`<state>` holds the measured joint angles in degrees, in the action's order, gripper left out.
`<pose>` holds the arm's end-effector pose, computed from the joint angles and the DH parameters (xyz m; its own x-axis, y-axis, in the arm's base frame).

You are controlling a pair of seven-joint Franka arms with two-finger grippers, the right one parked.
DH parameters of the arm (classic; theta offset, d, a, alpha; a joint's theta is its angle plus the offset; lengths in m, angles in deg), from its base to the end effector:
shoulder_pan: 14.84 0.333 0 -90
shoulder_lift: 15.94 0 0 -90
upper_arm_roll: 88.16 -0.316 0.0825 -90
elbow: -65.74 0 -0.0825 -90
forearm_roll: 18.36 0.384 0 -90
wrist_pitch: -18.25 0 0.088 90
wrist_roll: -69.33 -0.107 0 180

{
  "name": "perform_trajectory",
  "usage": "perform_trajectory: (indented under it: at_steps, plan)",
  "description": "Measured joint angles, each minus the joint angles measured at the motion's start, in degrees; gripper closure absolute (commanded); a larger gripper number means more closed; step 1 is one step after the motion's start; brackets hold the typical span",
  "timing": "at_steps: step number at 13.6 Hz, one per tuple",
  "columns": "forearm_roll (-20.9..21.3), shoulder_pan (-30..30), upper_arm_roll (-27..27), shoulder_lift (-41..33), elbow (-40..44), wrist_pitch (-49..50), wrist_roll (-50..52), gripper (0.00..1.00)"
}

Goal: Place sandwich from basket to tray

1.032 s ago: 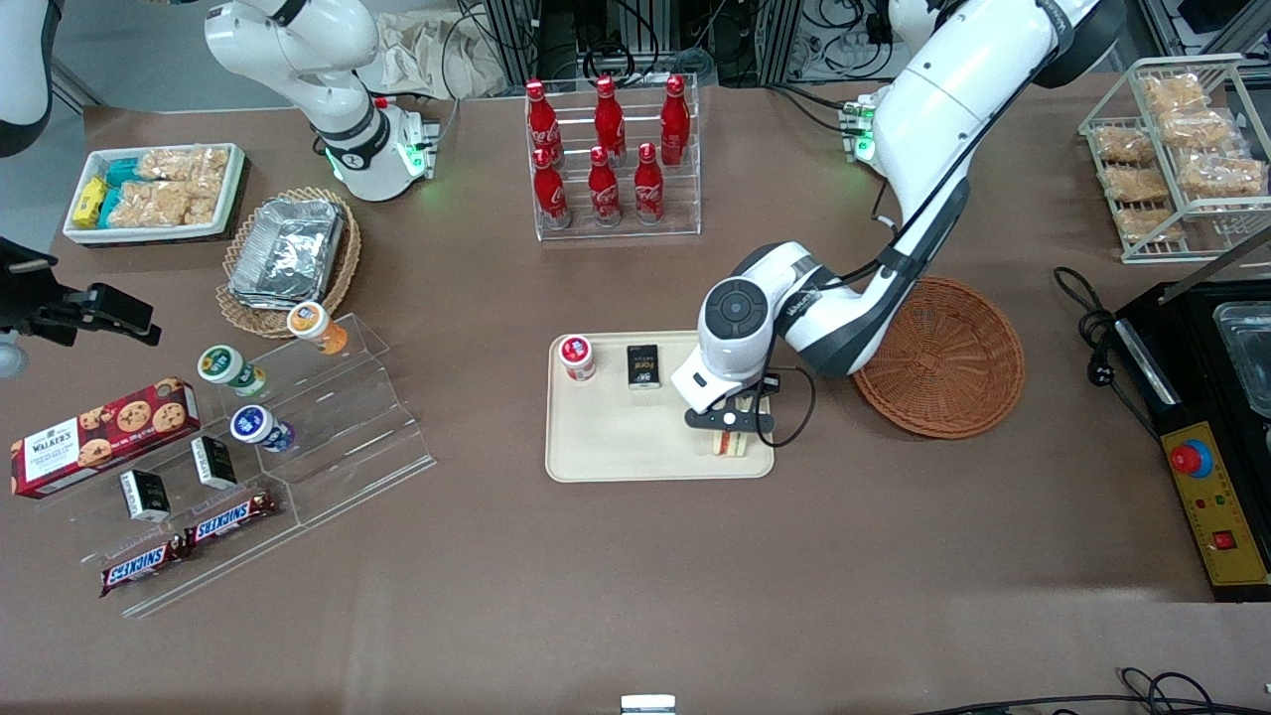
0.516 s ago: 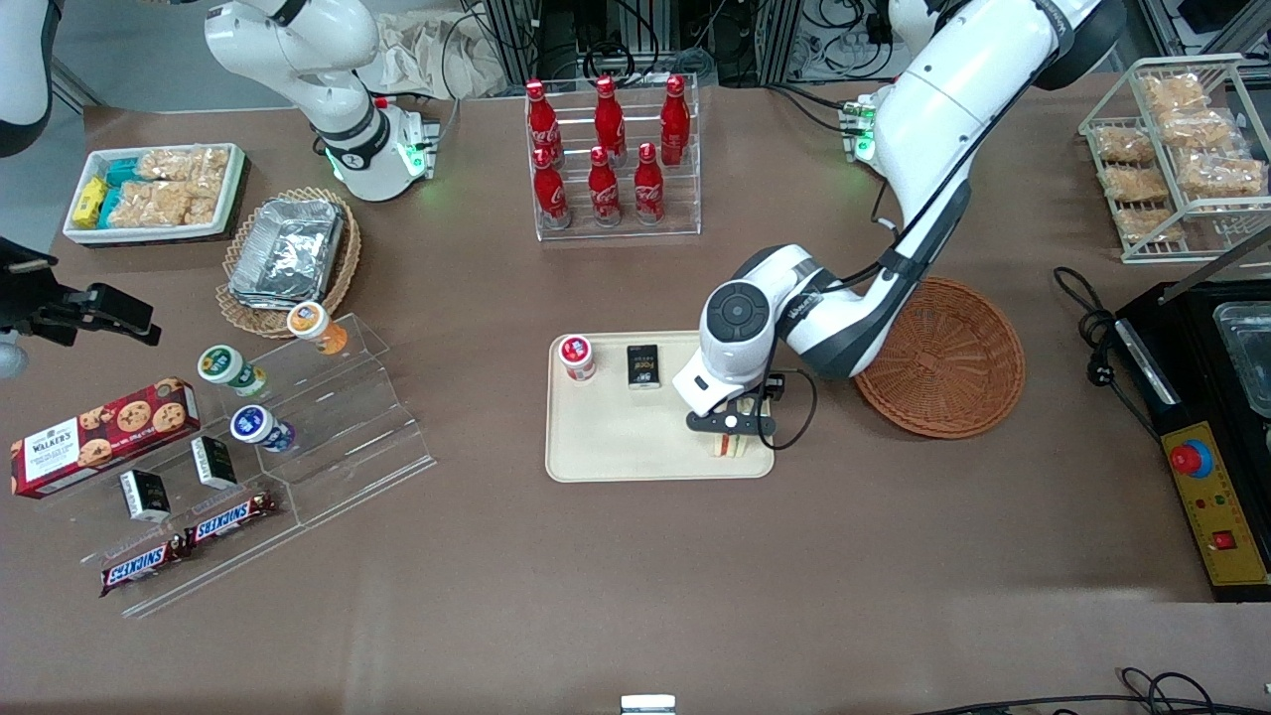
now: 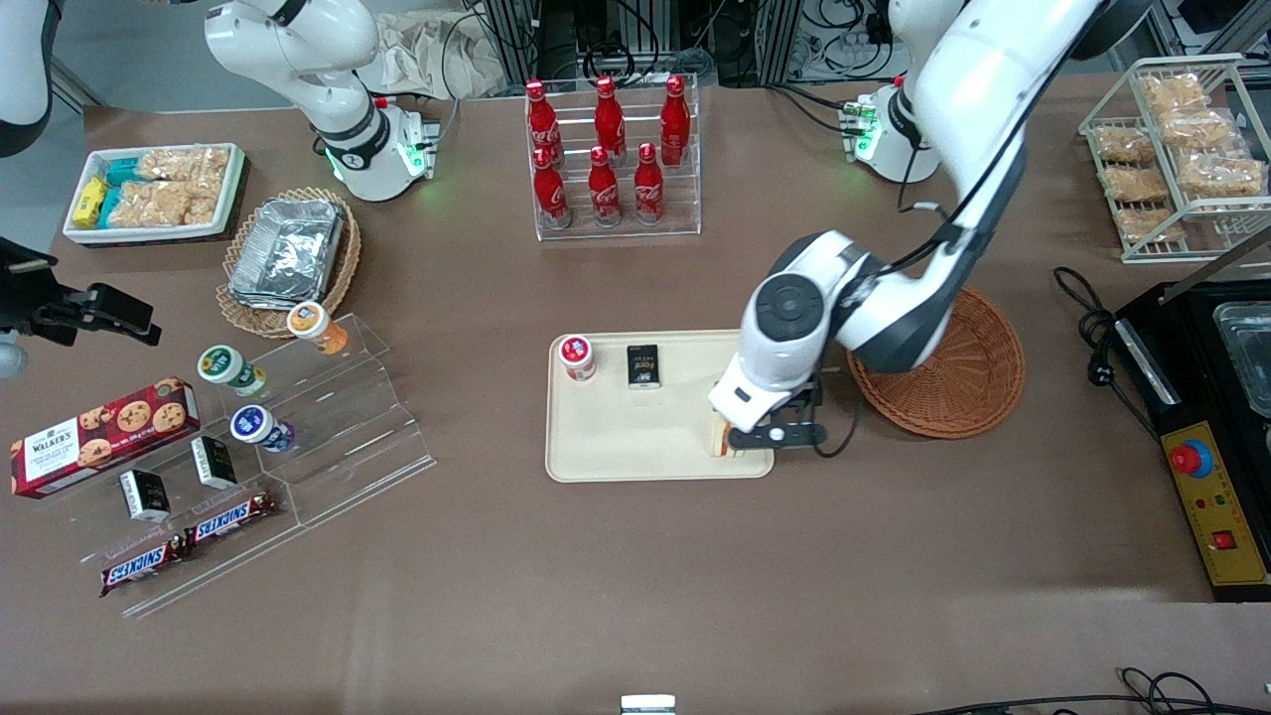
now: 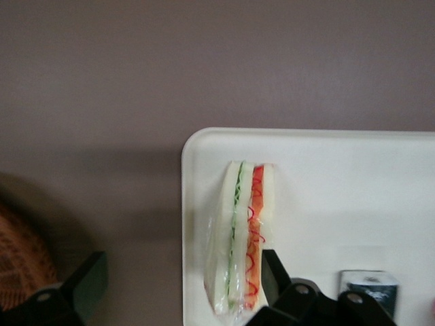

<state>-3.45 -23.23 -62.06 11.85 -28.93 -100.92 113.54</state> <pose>0.5792 -0.3389 0.3529 0.9961 0.0870 0.0122 0.0872 -0.9961 -0.0159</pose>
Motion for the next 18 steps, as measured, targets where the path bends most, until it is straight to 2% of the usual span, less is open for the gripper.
perform_trajectory:
  at_steps: [3,5,8,13,18]
  plan:
    - [-4.36,2.96,-2.02,-10.26,0.62,8.07,-0.34,0.0]
    - [-7.97,1.95,-7.39,-17.03,0.56,11.85,-1.88,0.0]
    - [-12.45,-1.13,-18.5,-25.43,0.11,18.36,-12.73,0.0]
    - [-13.1,-1.81,-28.94,-34.59,-3.53,24.5,-32.62,0.0]
    - [-13.14,-1.93,-30.94,-34.79,-2.98,25.29,-36.94,0.0]
